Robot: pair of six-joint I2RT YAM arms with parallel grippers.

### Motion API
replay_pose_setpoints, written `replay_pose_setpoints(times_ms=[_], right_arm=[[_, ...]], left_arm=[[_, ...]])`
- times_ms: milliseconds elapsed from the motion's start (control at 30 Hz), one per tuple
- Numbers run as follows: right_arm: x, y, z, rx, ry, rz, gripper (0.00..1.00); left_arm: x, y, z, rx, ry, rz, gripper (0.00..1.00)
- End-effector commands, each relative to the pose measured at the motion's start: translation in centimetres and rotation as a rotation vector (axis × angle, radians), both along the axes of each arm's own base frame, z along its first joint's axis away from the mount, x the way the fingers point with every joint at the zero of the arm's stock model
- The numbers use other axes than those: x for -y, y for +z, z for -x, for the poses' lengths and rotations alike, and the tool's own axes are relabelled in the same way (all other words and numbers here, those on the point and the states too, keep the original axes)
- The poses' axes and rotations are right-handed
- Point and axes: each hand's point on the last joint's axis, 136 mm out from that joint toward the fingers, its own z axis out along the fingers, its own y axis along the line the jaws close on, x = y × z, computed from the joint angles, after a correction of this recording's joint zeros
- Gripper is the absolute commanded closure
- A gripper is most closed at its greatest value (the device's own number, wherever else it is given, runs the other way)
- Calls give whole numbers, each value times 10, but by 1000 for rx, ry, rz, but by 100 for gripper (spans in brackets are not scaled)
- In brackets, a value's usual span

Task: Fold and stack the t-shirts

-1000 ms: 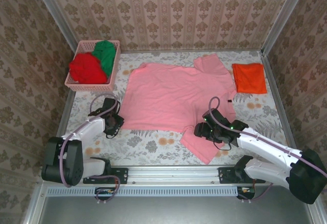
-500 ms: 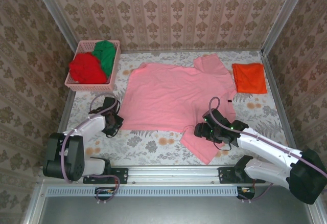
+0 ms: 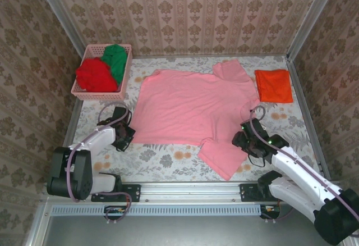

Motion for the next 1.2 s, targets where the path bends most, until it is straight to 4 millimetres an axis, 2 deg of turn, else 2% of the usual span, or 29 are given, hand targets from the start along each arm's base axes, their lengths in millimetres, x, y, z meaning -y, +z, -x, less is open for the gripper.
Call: replay_pose_setpoints(times_ms=[0,133,300,667,867,967,1167], right_arm=[[9,-26,24,-105,-62,-29,41],[7,-37,30,-131,-67,-56,47],[8,-38,29,-140,-64,-46,55],[3,-46,27,-162,-47,-58,67],[-4,-44,28,-174,-42,-96,60],[-6,-38,33,-188,-42,-110,50],[-11,-43,39,-218,-46,-144,53]], left_arm=[[7,4,-17,81,14,41,100],[7,15,-16,102,21,48,100],[5,27,-17,139,31,43,100],[1,20,-9,114,45,29,100],[1,18,-8,109,47,28,100],[0,19,-8,110,49,26,100],[-1,20,-8,114,50,22,100]])
